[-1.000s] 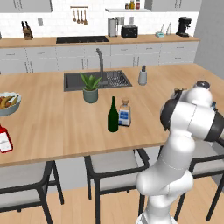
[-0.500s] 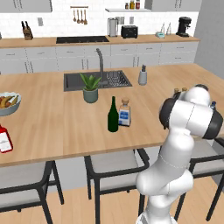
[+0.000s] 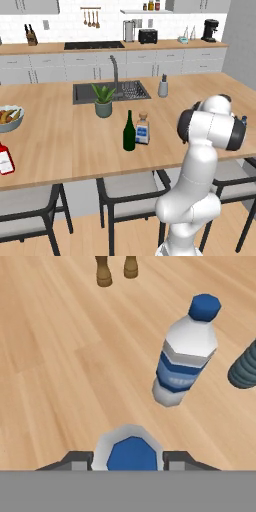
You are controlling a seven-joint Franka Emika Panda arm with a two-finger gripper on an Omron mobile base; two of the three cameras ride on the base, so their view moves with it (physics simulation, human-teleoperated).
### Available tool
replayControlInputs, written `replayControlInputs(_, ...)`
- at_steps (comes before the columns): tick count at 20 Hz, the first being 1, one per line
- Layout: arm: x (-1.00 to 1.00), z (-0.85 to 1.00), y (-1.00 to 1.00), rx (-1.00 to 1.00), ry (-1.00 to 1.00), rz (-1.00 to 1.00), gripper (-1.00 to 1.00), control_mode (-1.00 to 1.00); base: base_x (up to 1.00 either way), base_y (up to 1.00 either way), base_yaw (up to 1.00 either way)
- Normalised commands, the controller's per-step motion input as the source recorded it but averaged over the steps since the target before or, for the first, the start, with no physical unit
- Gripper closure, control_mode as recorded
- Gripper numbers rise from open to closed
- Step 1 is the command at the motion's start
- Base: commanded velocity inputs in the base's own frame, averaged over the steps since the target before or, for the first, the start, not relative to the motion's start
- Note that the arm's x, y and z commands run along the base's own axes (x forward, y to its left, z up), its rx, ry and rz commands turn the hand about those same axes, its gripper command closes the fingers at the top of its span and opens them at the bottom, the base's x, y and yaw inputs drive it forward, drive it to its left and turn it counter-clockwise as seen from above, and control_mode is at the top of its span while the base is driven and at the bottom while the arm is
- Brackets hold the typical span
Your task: Move the plastic bottles in the middle to the plastics group, and the glass bottles in the middle to the glass group.
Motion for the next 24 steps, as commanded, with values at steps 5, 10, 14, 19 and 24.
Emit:
replayControlInputs(5,0.06,0.0,-0.01,0.0,0.0,0.0,1.0,-1.0,0.0,0.0,0.0)
replayControlInputs(10,0.0,-0.08,-0.06,0.0,0.0,0.0,1.0,-1.0,0.0,0.0,0.0)
replayControlInputs(14,0.0,-0.15,-0.06,0.0,0.0,0.0,1.0,-1.0,0.0,0.0,0.0)
replayControlInputs(19,0.0,-0.28,0.0,0.0,0.0,0.0,1.0,-1.0,0.0,0.0,0.0)
replayControlInputs(24,0.0,-0.03,0.0,0.0,0.0,0.0,1.0,-1.0,0.0,0.0,0.0)
